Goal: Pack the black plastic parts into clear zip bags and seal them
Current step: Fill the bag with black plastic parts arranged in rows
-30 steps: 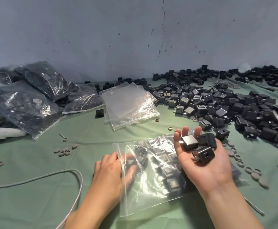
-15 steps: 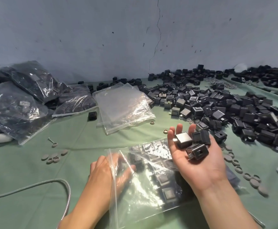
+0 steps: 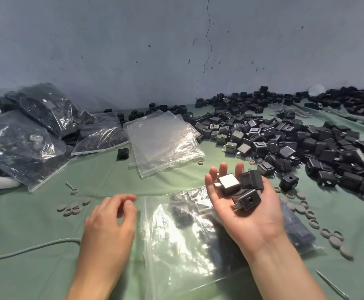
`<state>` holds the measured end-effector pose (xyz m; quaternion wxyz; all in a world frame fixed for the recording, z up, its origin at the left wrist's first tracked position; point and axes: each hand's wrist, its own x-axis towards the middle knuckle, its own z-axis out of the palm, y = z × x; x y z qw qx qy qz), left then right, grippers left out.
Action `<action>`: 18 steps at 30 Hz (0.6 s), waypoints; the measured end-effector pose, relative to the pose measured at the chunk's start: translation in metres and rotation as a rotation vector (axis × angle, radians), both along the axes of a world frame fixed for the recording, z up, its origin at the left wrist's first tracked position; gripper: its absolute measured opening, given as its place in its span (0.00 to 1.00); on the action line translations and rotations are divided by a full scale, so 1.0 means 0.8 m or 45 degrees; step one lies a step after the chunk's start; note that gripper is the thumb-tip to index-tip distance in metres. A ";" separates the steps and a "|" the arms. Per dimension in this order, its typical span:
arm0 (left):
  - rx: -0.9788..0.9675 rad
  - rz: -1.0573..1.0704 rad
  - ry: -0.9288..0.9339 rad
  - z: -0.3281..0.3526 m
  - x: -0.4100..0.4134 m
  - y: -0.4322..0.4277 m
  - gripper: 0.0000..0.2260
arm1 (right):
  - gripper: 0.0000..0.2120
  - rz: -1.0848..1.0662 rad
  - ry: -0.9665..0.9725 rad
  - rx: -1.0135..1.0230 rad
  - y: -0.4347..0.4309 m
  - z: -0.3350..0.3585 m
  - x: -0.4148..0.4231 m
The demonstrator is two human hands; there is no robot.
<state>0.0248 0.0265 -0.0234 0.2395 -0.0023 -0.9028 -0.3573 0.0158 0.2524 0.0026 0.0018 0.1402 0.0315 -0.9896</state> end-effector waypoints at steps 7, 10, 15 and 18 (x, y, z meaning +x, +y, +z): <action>0.028 -0.427 0.174 0.034 0.034 0.068 0.11 | 0.12 0.253 0.118 0.066 -0.025 0.001 0.023; -0.138 -0.560 0.115 0.034 0.040 0.080 0.16 | 0.14 0.368 0.143 0.055 -0.036 0.000 0.042; -0.233 -0.563 0.114 0.034 0.054 0.077 0.13 | 0.16 0.374 0.107 0.013 -0.043 0.000 0.072; 0.012 -0.394 0.072 0.027 0.064 0.060 0.17 | 0.12 0.332 0.050 -0.032 -0.047 0.002 0.086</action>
